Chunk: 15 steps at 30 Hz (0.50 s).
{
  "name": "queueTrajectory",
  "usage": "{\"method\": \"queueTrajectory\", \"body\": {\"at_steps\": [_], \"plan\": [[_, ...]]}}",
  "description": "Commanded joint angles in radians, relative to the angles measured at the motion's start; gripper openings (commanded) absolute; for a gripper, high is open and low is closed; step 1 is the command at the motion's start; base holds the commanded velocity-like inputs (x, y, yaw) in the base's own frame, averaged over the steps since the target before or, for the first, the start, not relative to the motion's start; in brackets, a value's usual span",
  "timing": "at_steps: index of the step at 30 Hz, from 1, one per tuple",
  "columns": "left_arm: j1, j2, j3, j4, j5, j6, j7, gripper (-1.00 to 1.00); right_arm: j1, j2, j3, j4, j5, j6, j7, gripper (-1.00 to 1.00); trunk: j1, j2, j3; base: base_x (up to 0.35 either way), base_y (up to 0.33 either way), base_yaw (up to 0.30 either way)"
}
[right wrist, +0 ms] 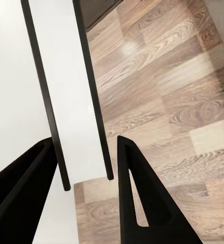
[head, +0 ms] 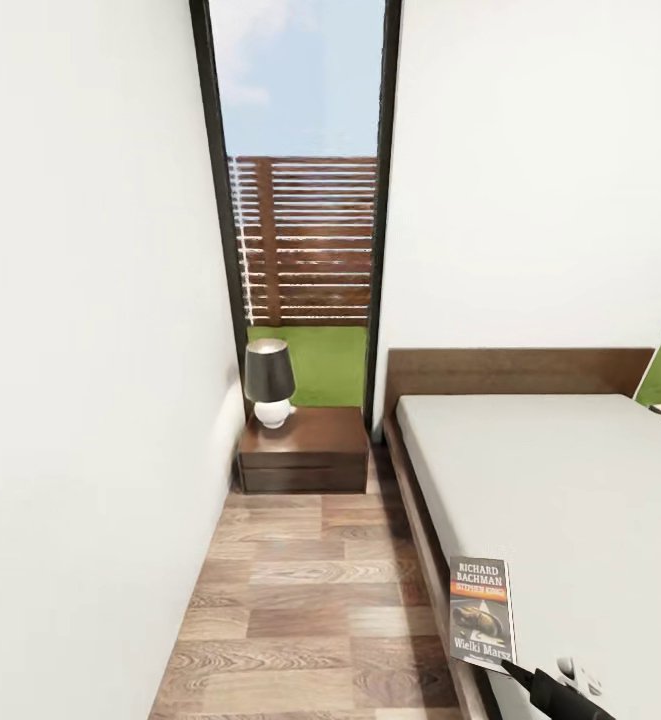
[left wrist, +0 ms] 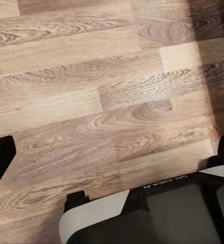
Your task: In the bedroom, move the book from the bed onto either nightstand, and place the two sandals side by side next to the bed.
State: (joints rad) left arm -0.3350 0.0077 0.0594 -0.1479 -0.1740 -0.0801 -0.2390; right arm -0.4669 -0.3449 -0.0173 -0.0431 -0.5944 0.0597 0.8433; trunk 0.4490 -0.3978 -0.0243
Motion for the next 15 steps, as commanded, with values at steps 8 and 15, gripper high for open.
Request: {"method": "queueTrajectory", "body": {"at_steps": [8, 15], "plan": [[-0.001, 0.000, 0.007, 0.001, -0.010, -0.004, -0.003, 1.00, -0.001, 0.000, -0.003, 0.000, -0.004, 0.006, 0.003, -1.00, 0.001, -0.002, -0.002, 0.309, 0.000, -0.001], [-0.001, 0.000, 0.007, 0.001, -0.010, -0.004, -0.003, 1.00, -0.001, 0.000, -0.003, 0.000, -0.004, 0.006, 0.003, -1.00, 0.001, -0.002, -0.002, 0.329, 0.000, 0.000]]}}
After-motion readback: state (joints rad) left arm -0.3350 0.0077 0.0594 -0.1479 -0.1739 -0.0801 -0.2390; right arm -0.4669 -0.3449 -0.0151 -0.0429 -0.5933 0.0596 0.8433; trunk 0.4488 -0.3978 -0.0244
